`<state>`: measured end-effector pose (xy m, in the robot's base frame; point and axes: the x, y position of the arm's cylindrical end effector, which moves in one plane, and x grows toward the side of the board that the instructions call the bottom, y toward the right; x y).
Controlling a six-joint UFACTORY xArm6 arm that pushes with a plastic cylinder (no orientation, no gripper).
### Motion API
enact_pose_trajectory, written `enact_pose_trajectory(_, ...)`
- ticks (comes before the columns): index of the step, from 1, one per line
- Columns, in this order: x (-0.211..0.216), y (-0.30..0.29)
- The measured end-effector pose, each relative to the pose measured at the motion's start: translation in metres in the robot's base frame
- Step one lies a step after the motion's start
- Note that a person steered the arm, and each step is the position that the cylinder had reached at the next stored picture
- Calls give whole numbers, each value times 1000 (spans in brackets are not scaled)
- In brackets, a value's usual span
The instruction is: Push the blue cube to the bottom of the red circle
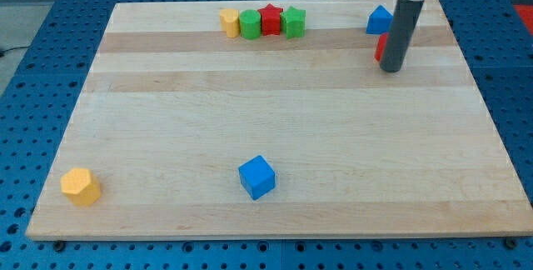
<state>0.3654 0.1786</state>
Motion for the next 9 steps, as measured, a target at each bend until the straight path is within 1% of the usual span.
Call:
enact_pose_trajectory(3,-33,-12)
enact_pose_trajectory(4,-20,-22)
enact_pose_trajectory(5,49,-14)
enact_pose_trajectory(6,141,-24)
enact_pose_trajectory(7,201,-56)
enact_pose_trajectory(8,238,-89)
enact_pose_trajectory(9,238,-168)
